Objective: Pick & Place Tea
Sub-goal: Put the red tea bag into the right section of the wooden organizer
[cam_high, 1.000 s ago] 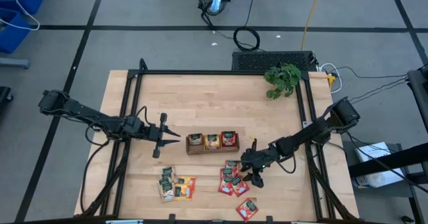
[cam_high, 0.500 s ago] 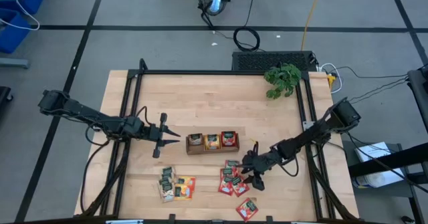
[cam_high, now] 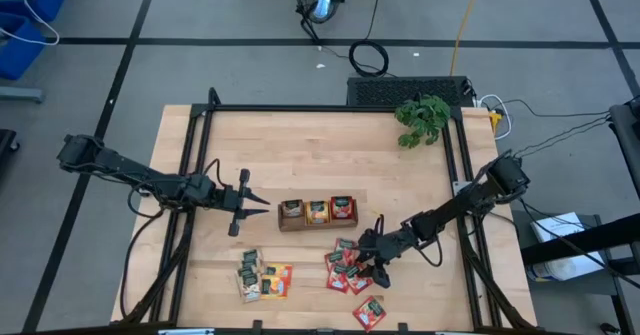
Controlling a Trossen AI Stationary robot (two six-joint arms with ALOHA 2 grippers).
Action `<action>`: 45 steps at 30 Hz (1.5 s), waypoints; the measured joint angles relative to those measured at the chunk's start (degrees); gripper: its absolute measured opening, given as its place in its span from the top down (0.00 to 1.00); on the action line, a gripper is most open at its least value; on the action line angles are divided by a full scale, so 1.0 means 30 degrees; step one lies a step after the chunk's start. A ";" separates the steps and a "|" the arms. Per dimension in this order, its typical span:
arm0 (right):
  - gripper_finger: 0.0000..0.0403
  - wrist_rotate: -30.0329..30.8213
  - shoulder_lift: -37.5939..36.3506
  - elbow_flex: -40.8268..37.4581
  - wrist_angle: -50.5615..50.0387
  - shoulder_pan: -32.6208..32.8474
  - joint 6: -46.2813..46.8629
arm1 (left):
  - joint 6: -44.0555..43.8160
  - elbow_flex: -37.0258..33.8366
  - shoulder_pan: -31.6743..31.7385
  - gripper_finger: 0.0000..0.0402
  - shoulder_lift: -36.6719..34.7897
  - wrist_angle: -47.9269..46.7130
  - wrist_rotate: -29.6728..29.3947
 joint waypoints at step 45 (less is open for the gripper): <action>1.00 0.6185 -0.7896 0.5563 -1.2731 0.0168 -0.8686 | -0.0070 0.0000 -0.0007 0.78 0.0007 0.0061 -0.0506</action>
